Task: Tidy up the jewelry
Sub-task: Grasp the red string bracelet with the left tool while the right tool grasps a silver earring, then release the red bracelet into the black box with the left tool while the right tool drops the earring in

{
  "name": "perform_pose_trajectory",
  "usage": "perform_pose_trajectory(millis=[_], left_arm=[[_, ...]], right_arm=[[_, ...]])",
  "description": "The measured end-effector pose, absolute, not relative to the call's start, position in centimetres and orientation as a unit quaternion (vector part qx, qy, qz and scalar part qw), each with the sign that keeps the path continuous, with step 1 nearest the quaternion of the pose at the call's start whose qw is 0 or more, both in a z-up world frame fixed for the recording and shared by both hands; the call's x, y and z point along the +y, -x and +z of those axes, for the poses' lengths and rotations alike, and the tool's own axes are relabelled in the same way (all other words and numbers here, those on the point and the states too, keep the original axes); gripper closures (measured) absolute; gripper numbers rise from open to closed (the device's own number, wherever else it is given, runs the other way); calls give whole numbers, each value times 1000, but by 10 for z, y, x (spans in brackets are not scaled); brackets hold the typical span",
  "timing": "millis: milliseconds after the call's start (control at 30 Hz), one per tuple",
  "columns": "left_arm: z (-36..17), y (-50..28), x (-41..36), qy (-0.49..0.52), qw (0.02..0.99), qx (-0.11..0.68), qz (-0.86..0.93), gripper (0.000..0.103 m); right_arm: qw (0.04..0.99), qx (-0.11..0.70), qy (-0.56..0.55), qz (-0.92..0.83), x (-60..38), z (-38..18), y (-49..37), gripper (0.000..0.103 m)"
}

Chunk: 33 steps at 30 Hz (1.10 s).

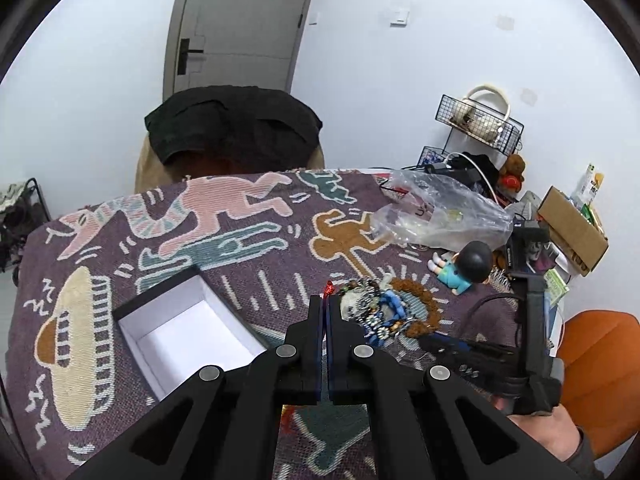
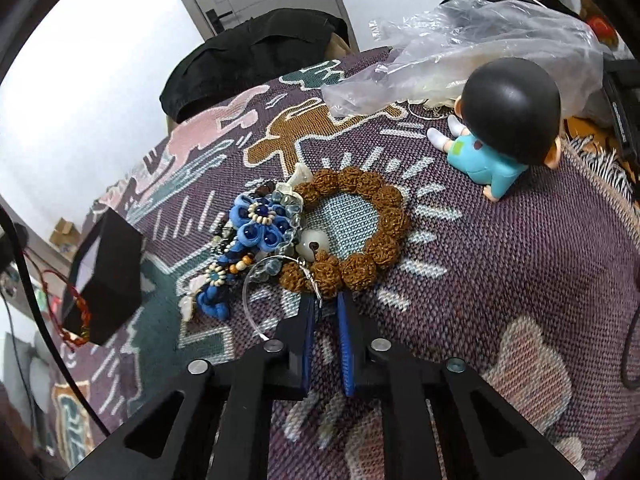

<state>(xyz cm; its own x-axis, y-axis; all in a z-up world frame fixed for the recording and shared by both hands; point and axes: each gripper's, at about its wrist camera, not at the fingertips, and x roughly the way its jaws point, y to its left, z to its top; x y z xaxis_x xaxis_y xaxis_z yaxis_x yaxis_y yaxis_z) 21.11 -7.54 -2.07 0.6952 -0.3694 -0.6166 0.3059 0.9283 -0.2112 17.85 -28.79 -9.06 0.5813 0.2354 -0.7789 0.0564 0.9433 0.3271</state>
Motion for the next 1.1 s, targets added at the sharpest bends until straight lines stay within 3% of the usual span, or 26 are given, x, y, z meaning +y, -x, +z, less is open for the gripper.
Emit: perform_pose_trajectory(millis=[33,67,433,1100], left_arm=[[-19,-211,-73,47,920,344,-181,103],[-18,-210,-70,48,921,342,-179,103],[11,-207,-41,55,934,312,-163,103],[-8,-244,-4,76,920,358,-142,102]], right_arm=[[875,450,-167,54,-289,-88,-175,99],[877,446,-169,57,-290,-86,-171,100],[892,397,-190,101,-289,-46,-145,100],[888,386,-185,169,-241,-7,-163,100]])
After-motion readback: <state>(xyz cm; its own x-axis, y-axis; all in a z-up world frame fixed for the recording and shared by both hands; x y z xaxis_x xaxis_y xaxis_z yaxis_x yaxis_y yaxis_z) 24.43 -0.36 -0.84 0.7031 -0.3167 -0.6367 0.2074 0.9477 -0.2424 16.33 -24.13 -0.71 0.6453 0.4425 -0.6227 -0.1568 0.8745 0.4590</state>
